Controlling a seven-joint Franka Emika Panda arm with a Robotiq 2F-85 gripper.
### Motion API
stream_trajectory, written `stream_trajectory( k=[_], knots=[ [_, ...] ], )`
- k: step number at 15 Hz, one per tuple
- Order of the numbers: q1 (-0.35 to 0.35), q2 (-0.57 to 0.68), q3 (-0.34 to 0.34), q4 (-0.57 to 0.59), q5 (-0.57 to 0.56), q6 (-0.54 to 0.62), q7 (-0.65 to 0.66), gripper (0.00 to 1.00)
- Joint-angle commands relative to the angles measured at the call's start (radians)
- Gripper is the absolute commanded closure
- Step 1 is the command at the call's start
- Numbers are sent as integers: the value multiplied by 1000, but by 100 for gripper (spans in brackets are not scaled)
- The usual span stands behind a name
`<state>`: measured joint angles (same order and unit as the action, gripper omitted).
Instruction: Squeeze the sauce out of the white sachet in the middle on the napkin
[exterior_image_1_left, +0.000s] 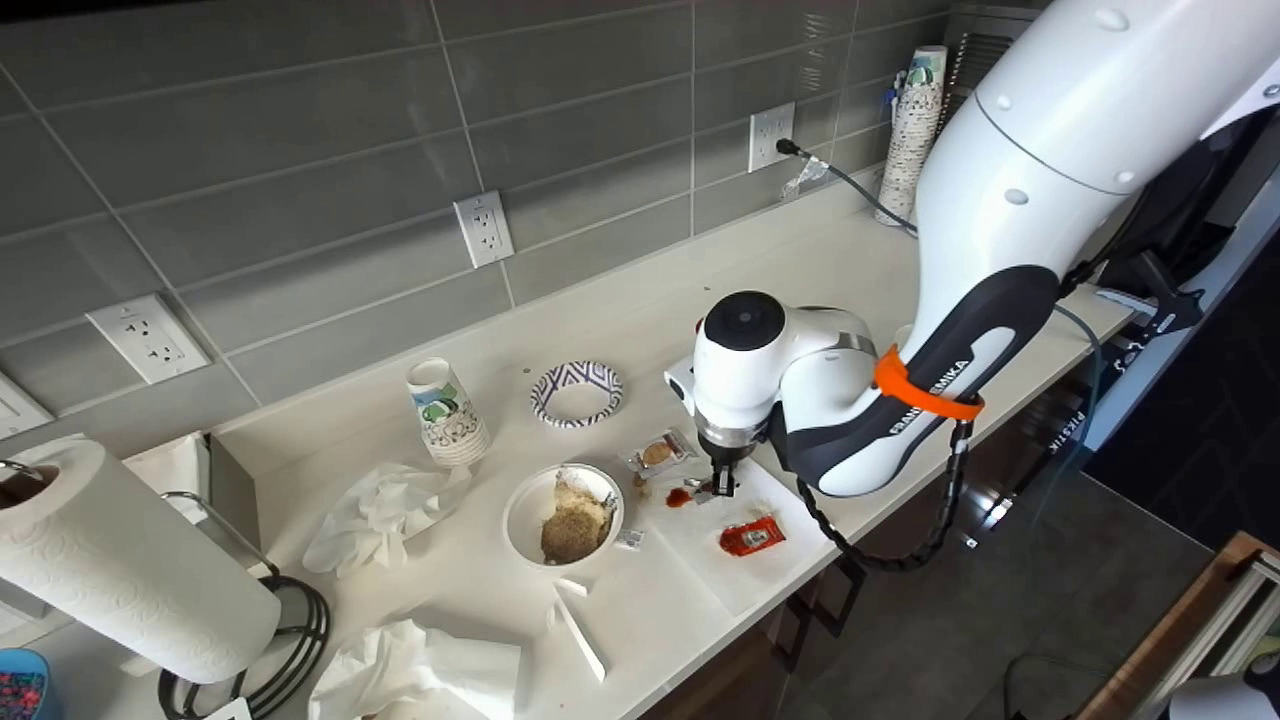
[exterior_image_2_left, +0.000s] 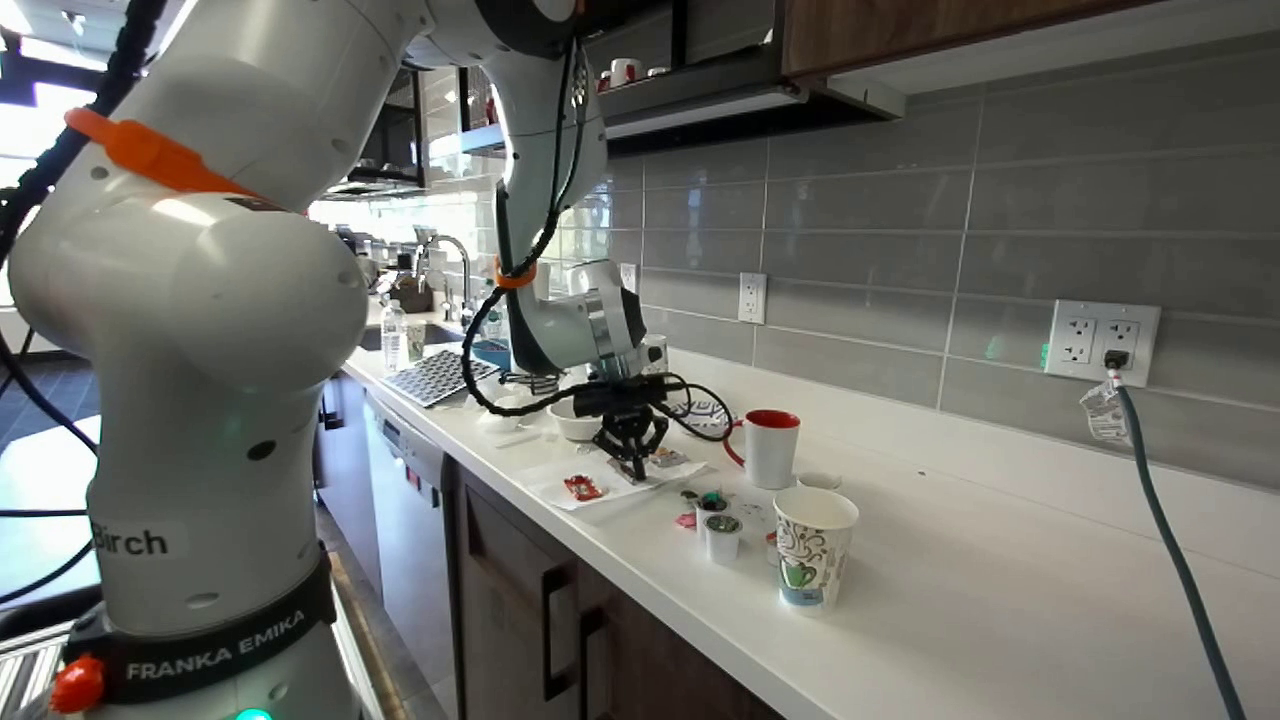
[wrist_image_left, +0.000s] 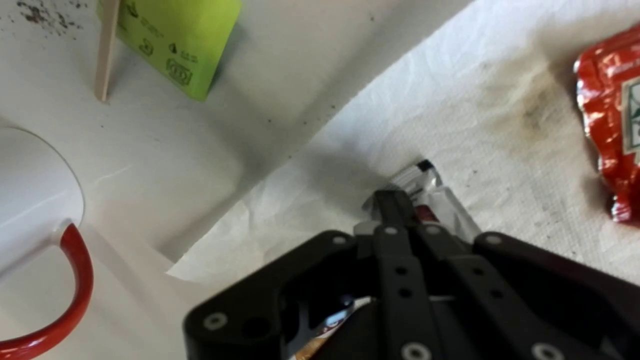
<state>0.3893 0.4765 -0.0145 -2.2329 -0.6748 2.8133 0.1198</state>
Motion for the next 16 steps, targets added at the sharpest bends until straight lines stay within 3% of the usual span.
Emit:
stream_trajectory(
  k=[1, 11, 16],
  knots=[
    [12, 33, -13, 2, -16, 32, 28, 100],
    [64, -73, -37, -25, -32, -68, 40, 100],
    [18, -101, 40, -35, -1, -99, 7, 100]
  ],
)
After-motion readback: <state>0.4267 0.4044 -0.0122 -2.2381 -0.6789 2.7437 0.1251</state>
